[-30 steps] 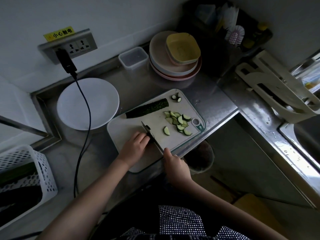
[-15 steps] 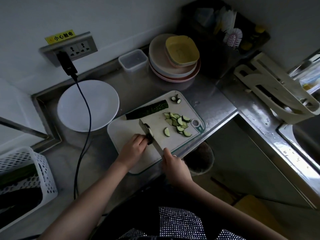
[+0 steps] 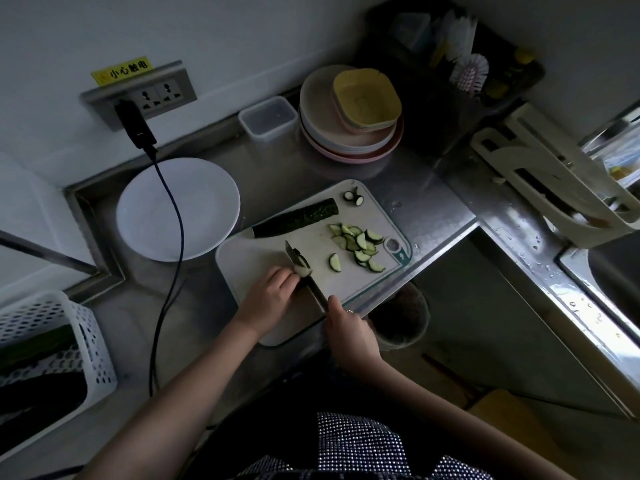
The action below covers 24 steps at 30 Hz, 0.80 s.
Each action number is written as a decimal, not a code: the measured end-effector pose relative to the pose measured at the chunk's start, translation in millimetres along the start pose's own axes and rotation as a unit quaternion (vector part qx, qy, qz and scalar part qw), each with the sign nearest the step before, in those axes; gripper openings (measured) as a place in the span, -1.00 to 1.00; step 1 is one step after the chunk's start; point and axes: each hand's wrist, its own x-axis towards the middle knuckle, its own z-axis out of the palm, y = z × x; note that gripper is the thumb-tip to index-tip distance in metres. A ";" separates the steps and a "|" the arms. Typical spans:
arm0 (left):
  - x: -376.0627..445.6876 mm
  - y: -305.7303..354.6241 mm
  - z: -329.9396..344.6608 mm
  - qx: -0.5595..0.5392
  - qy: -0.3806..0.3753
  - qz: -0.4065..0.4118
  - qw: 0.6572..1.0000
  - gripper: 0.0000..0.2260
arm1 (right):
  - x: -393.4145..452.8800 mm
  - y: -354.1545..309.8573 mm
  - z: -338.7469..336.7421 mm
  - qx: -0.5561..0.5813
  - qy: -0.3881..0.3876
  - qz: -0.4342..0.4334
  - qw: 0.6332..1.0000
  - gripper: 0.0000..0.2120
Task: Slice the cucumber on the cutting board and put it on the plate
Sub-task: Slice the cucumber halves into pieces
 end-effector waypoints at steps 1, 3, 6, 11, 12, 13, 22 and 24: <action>0.3 0.6 -1.0 0.000 0.000 0.000 1.000 -0.76 | 0.2 0.0 -0.2 -0.001 -0.001 0.000 1.000 -0.85; 0.9 1.5 -2.6 0.003 -0.003 0.001 1.000 -0.75 | 0.3 0.1 -1.3 0.001 -0.002 0.002 1.000 -0.86; 2.4 1.6 -3.9 0.007 -0.005 0.005 1.000 -0.74 | 0.9 0.8 -2.6 0.014 0.005 0.010 1.000 -0.88; 7.4 3.3 -6.0 -0.021 -0.045 -0.023 0.998 -0.74 | 2.1 4.9 -3.8 0.041 0.042 0.038 0.998 -0.89; 9.2 4.3 -6.6 -0.026 -0.052 -0.027 0.998 -0.74 | 2.9 6.9 -5.7 0.050 0.058 0.049 0.996 -0.89; 11.5 5.5 -7.3 -0.029 -0.054 -0.029 0.998 -0.75 | 3.3 9.2 -8.0 0.056 0.074 0.056 0.994 -0.89; 43.4 22.2 -16.9 0.007 -0.002 0.103 0.995 -0.57 | 3.5 16.5 -18.2 -0.037 0.139 0.007 0.990 -0.94; 51.3 22.9 -19.5 0.016 -0.019 0.111 0.993 -0.58 | 4.0 17.6 -20.6 -0.056 0.137 -0.002 0.989 -0.93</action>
